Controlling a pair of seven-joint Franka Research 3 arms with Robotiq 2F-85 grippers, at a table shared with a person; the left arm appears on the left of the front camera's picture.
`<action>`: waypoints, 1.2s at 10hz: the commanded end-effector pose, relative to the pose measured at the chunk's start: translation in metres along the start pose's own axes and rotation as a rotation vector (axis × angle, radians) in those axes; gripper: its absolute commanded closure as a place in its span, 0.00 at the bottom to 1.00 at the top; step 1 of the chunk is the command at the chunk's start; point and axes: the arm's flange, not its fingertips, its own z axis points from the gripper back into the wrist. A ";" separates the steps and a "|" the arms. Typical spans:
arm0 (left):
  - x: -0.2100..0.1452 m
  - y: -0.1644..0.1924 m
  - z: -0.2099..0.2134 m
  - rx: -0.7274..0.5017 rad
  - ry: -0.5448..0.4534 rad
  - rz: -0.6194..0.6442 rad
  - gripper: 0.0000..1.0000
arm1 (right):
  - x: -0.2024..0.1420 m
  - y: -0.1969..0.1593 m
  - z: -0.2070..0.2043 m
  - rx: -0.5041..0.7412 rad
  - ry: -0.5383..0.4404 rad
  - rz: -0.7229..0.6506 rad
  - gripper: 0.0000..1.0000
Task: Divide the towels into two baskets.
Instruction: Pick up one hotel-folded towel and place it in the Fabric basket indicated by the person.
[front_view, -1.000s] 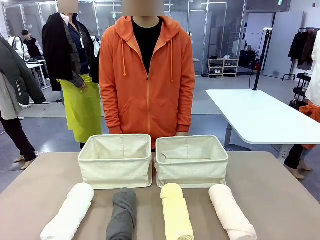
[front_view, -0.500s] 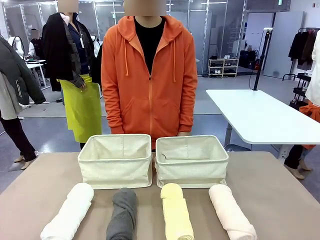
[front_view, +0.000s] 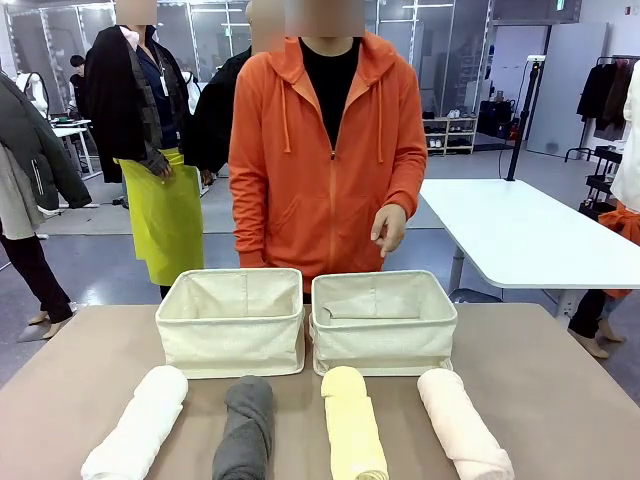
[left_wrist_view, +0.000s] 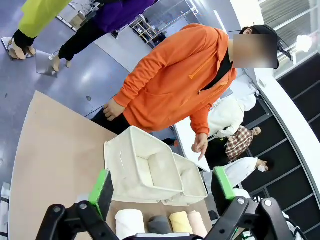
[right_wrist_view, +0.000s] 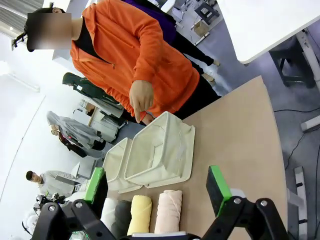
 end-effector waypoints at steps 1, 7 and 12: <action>0.002 0.000 0.001 -0.011 -0.011 -0.001 0.00 | 0.000 0.000 0.003 0.013 -0.009 0.006 0.00; 0.002 0.000 0.001 -0.011 -0.011 -0.001 0.00 | 0.000 0.000 0.003 0.013 -0.009 0.006 0.00; 0.002 0.000 0.001 -0.011 -0.011 -0.001 0.00 | -0.017 0.026 -0.063 -0.017 0.171 0.058 0.00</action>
